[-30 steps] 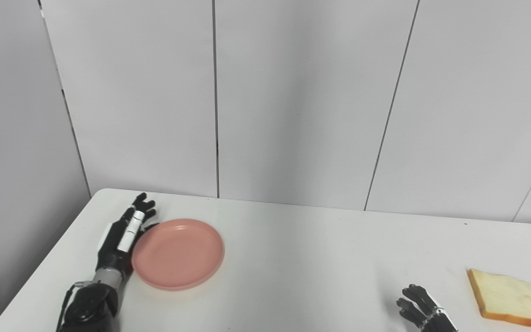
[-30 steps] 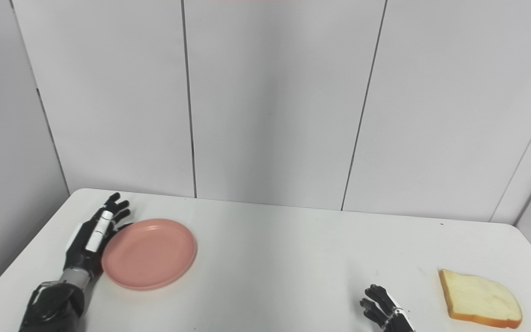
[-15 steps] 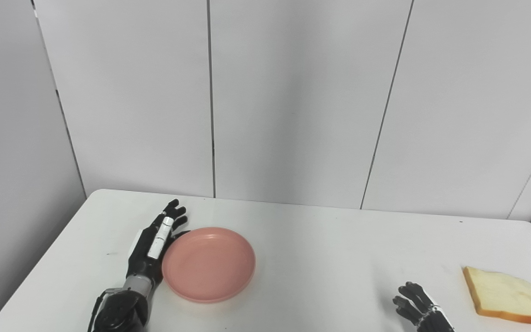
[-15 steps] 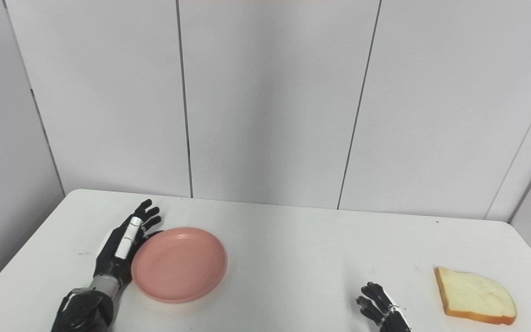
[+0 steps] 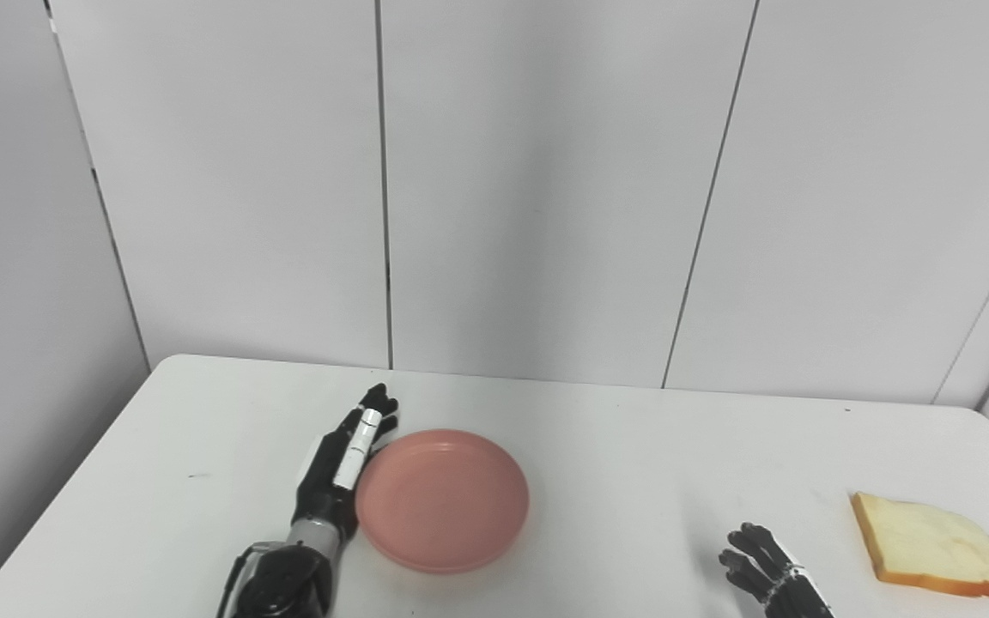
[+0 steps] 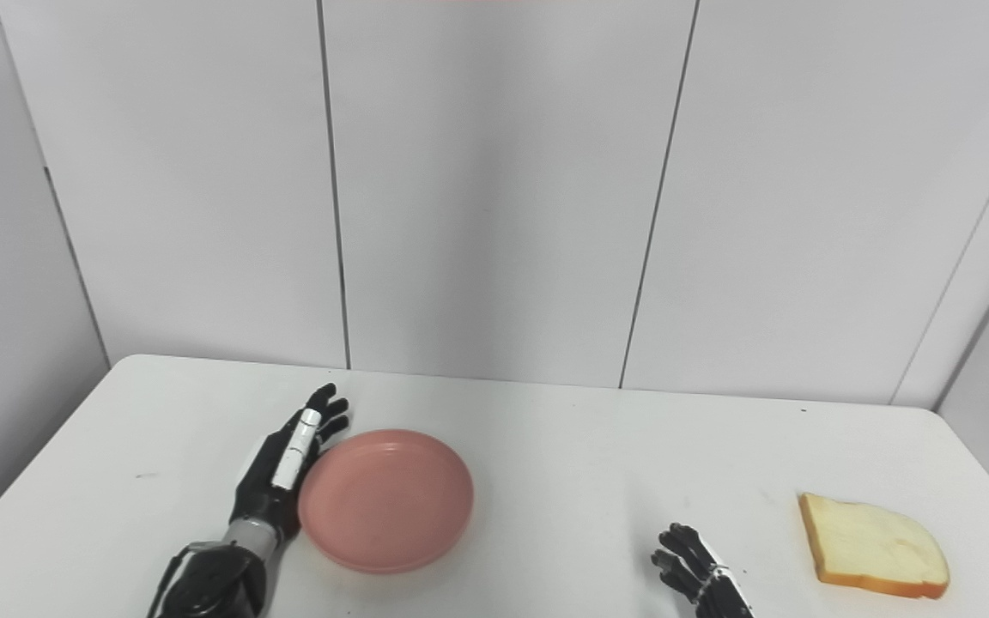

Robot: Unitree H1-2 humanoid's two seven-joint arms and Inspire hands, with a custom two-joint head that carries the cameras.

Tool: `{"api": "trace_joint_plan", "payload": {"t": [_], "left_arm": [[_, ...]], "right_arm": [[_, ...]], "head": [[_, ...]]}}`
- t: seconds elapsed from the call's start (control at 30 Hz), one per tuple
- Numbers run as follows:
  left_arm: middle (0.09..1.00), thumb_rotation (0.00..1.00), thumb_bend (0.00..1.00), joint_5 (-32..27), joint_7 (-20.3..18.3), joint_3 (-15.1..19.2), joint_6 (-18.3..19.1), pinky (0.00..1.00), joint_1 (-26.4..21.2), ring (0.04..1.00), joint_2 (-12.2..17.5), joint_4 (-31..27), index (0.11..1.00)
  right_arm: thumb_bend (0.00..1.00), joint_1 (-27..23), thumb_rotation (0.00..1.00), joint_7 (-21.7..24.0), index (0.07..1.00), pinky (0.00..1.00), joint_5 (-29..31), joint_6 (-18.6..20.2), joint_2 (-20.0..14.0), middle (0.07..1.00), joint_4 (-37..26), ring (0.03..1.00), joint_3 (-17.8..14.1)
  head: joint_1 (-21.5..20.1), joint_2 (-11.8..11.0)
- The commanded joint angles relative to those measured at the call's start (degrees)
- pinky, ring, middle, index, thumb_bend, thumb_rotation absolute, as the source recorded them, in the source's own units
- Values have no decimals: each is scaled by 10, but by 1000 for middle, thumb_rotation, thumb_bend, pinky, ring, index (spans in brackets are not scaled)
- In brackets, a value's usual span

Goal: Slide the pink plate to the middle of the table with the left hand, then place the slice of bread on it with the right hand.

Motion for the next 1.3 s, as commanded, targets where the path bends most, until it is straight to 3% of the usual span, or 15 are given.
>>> {"api": "trace_joint_plan", "payload": {"t": [0.0, 0.13, 0.33, 0.57, 0.93, 1.27], "left_arm": [[893, 823, 830, 12, 7, -12, 10, 742, -2, 892, -12, -9, 890], [899, 835, 853, 11, 11, -17, 16, 785, 6, 916, -34, -10, 899], [890, 857, 884, 21, 26, -25, 6, 752, 15, 891, -60, -7, 896], [898, 873, 881, 26, 26, -28, -7, 770, 14, 913, -78, -14, 904], [896, 873, 866, 24, 15, -30, 15, 750, 23, 899, -73, -51, 886], [904, 858, 866, 5, -8, -21, 23, 774, 32, 916, -65, -73, 893]], "right_arm": [[837, 35, 980, -2, 845, 816, -4, 17, 23, 843, 62, 807, 17], [838, 37, 978, -4, 843, 817, -6, 22, 26, 845, 56, 812, 18], [826, 39, 986, -7, 847, 817, -12, 22, 27, 844, 53, 812, 21], [831, 40, 999, -12, 850, 811, -26, 24, 36, 841, 49, 806, 28], [826, 43, 987, -31, 849, 794, -62, 49, 66, 846, 16, 806, 50], [775, 44, 955, -75, 857, 818, -97, 46, 70, 870, -10, 813, 60]], "head": [[0, 1], [-3, 4], [-10, 7], [-53, 16], [-136, 27], [-167, 29]]}}
